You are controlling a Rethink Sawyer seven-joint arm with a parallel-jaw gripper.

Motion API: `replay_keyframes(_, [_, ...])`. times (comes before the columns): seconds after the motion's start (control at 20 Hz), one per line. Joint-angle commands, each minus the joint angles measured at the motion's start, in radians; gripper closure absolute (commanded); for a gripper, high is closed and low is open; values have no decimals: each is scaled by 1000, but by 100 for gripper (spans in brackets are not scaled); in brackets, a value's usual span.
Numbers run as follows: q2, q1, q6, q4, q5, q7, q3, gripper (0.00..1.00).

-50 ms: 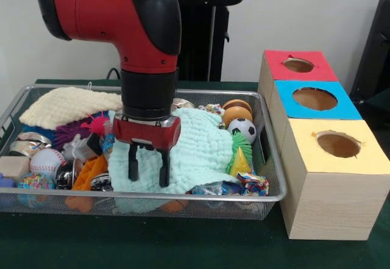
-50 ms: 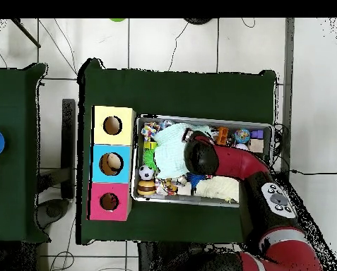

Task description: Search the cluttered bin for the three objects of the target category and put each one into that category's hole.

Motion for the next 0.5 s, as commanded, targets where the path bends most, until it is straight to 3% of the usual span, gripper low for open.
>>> replay_keyframes(0.05, [63, -23, 173, -6, -62, -105, 106, 0])
replay_keyframes(0.5, [47, -23, 200, 43, -58, -94, 122, 0])
